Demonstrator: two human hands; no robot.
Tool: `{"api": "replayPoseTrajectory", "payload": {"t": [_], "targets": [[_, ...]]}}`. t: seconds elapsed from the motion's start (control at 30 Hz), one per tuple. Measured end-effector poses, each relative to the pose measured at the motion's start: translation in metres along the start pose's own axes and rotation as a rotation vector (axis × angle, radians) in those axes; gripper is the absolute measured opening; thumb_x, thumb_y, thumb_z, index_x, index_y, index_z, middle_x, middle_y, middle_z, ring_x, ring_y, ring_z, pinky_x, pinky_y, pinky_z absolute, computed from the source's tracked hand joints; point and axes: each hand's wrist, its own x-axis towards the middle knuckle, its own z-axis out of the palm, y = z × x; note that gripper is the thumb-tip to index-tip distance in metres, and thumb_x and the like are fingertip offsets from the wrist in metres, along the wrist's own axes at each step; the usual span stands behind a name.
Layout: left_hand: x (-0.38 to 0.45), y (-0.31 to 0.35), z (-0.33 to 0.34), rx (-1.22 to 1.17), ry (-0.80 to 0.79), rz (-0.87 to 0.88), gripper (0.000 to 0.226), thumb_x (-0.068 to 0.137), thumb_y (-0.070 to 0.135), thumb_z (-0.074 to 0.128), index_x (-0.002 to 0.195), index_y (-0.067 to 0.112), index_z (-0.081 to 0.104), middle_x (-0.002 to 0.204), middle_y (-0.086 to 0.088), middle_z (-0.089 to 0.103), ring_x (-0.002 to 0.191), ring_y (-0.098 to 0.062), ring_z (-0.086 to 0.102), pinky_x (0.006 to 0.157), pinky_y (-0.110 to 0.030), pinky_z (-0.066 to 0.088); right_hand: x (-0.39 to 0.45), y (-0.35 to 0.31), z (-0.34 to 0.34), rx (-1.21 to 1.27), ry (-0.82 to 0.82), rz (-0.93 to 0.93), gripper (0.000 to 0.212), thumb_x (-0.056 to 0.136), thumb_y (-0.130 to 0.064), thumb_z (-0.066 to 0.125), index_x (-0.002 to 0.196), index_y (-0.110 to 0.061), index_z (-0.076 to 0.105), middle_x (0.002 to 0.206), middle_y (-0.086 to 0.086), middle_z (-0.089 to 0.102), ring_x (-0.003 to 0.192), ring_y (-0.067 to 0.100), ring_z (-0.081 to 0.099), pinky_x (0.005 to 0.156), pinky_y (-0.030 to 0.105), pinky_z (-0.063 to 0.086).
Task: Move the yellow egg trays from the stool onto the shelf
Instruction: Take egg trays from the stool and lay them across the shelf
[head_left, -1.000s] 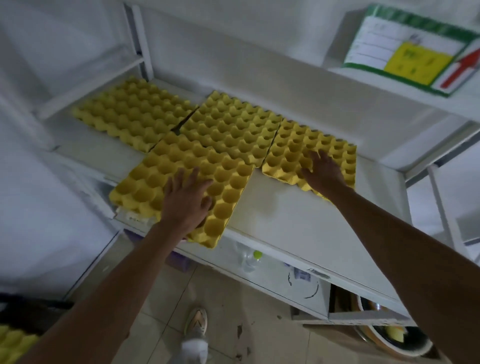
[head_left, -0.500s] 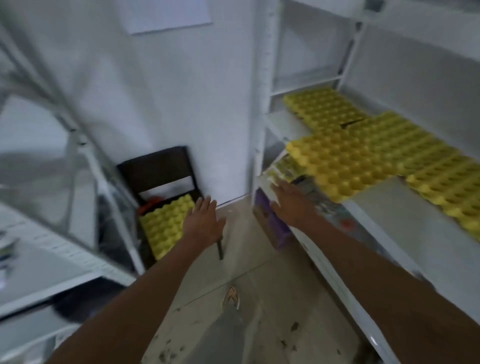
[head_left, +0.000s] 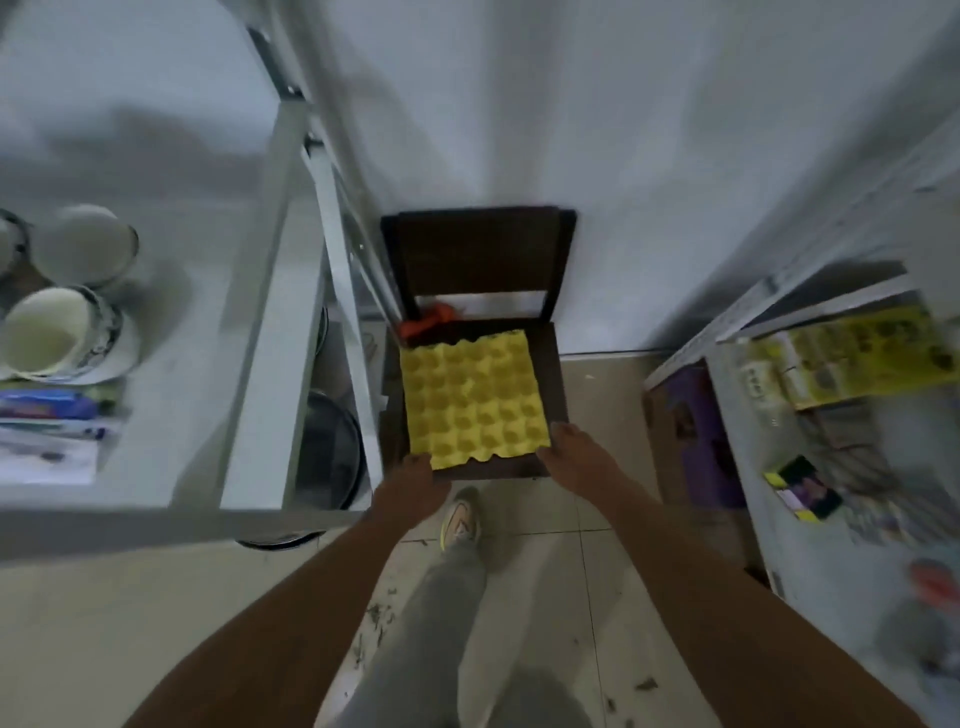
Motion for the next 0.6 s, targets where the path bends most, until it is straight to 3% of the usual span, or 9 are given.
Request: {"api": "replayPoseTrajectory", "payload": {"t": [0.1,0.23,0.3,0.37,0.43,0.53,0.6], "targets": [[0.059,-0.011,0.002,-0.093,-0.014,-0.071,0.048,0.097,0.034,0.056,0.136,0.006,0.056,0.136,-0.018,0.061,0.123,-0.038,0.06,0.105,-0.046,0.051,0.056,0.008,0.014,0.054,-0.015,0.074,0.049,0.101,-0.032,0.046,0.144,-0.009,0.046,0.142,0.017,0.052,0.129,0.035,0.053,0.104,0.042,0.044],[0.117,-0.026,0.013,-0.129,0.018,-0.162,0.036,0.095,0.021,0.053,0.123,-0.001,0.056,0.122,-0.024,0.063,0.112,-0.042,0.061,0.091,-0.047,0.053,0.117,0.023,0.027,0.126,-0.063,0.129,0.036,0.093,-0.022,0.049,0.126,-0.008,0.057,0.124,0.017,0.061,0.114,0.037,0.062,0.088,0.043,0.051],[0.149,-0.033,0.018,-0.151,0.057,-0.174,0.037,0.092,0.017,0.055,0.125,0.001,0.056,0.115,-0.023,0.066,0.102,-0.042,0.064,0.077,-0.041,0.049,0.149,0.033,0.033,0.156,-0.032,0.159,0.033,0.09,-0.018,0.05,0.122,-0.013,0.059,0.126,0.017,0.062,0.119,0.038,0.061,0.086,0.041,0.047],[0.179,-0.041,0.025,-0.19,0.097,-0.2,0.037,0.093,0.013,0.054,0.127,0.001,0.058,0.11,-0.023,0.069,0.084,-0.036,0.064,0.068,-0.032,0.043,0.182,0.042,0.041,0.2,-0.011,0.197,0.043,0.089,-0.017,0.052,0.131,-0.01,0.057,0.13,0.016,0.063,0.121,0.037,0.059,0.089,0.04,0.047],[0.204,-0.049,0.031,-0.205,0.129,-0.249,0.037,0.095,0.013,0.052,0.129,-0.002,0.057,0.111,-0.024,0.068,0.073,-0.028,0.057,0.063,-0.028,0.04,0.214,0.05,0.05,0.237,0.016,0.219,0.041,0.086,-0.018,0.055,0.126,-0.01,0.057,0.12,0.015,0.067,0.113,0.037,0.063,0.079,0.037,0.046],[0.234,-0.054,0.042,-0.239,0.162,-0.237,0.054,0.089,0.007,0.052,0.143,0.007,0.047,0.112,-0.02,0.063,0.095,-0.037,0.063,0.074,-0.036,0.044,0.254,0.054,0.066,0.318,0.025,0.24,0.039,0.086,-0.021,0.062,0.124,-0.011,0.059,0.106,0.01,0.07,0.1,0.033,0.065,0.073,0.031,0.042],[0.247,-0.056,0.048,-0.3,0.152,-0.269,0.054,0.087,0.009,0.054,0.141,0.013,0.052,0.11,-0.016,0.067,0.099,-0.039,0.066,0.08,-0.039,0.051,0.269,0.052,0.074,0.381,0.03,0.259,0.034,0.084,-0.022,0.066,0.116,-0.013,0.06,0.092,0.0,0.066,0.085,0.025,0.063,0.069,0.029,0.043]]}}
